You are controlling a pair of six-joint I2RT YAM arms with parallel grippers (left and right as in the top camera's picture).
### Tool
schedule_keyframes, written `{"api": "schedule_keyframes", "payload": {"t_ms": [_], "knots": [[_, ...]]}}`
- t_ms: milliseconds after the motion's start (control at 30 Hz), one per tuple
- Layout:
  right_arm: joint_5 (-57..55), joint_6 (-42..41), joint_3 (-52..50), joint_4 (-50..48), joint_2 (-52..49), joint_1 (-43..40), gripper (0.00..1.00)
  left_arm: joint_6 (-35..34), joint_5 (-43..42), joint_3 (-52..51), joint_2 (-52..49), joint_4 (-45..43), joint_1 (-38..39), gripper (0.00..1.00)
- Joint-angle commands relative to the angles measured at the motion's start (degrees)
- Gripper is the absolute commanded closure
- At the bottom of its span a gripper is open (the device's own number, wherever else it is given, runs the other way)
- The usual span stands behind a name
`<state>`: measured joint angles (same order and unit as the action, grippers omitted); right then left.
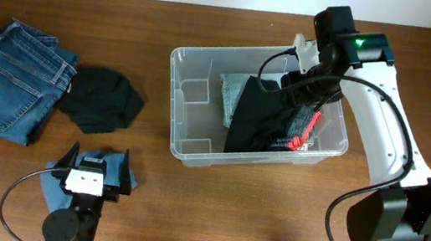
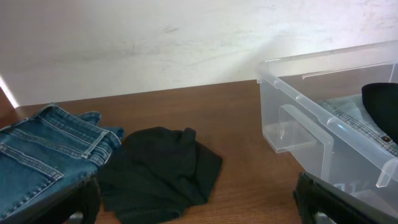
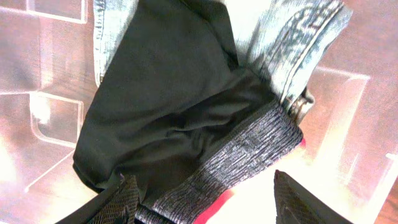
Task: Pack container
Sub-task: 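Lower the black garment onto the jeans and release it, then withdraw the right gripper to the right of the container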
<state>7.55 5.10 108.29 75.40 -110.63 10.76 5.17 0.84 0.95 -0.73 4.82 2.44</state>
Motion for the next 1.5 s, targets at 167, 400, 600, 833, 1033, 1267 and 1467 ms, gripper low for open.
{"api": "schedule_keyframes", "payload": {"t_ms": [167, 400, 600, 833, 1033, 1267, 1467], "knots": [[-7.41, -8.90, 3.32, 1.05, 3.39, -7.63, 0.15, 0.96, 0.39, -0.42, 0.37, -0.09, -0.37, 0.00], [-6.93, -9.01, 1.51, 6.38, 3.67, -21.46, 0.10, 0.94, 0.39, -0.42, 0.37, -0.09, -0.37, 0.00], [-3.72, -9.03, -4.87, 6.36, 3.41, -25.83, 0.96, 0.94, 0.39, -0.42, 0.37, -0.09, -0.37, 0.00], [3.61, -8.96, -18.51, 0.63, 3.39, -24.96, 0.96, 0.94, 0.39, -0.42, 0.37, -0.09, -0.37, 0.00], [8.04, -8.35, -19.15, 1.77, 3.41, -24.92, 0.96, 0.96, 0.39, -0.42, 0.37, -0.09, -0.37, 0.00], [10.84, -3.87, -18.86, 3.61, 3.63, -24.30, 0.96, 0.96, 0.39, -0.42, 0.37, -0.09, -0.37, 0.00], [14.14, -1.25, -16.55, 5.46, 5.42, -23.23, 0.96, 0.94, 0.39, -0.42, 0.37, -0.09, -0.37, 0.00]]}}
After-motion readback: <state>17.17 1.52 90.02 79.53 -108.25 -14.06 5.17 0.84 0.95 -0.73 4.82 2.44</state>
